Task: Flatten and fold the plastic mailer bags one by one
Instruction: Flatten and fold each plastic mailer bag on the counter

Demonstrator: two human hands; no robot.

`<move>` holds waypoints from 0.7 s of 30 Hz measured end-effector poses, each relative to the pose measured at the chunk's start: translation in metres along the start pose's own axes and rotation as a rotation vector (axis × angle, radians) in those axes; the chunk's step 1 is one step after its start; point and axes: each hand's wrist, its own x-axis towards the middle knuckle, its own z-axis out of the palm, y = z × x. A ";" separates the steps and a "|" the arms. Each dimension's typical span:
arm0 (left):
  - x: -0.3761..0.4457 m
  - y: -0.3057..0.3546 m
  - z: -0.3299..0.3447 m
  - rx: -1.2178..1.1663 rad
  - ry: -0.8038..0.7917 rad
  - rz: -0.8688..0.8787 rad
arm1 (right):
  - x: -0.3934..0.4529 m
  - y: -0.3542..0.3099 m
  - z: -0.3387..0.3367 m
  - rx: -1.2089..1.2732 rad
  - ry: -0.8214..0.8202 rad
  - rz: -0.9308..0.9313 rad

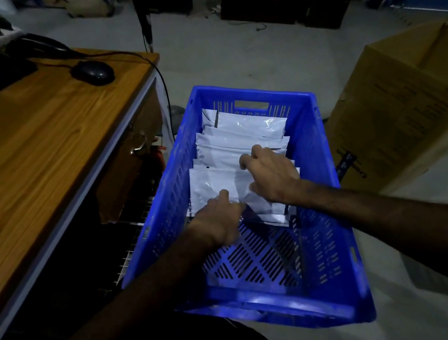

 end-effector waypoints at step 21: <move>-0.004 -0.017 0.008 0.302 -0.055 -0.117 | -0.058 -0.015 0.030 -0.447 -0.671 -0.189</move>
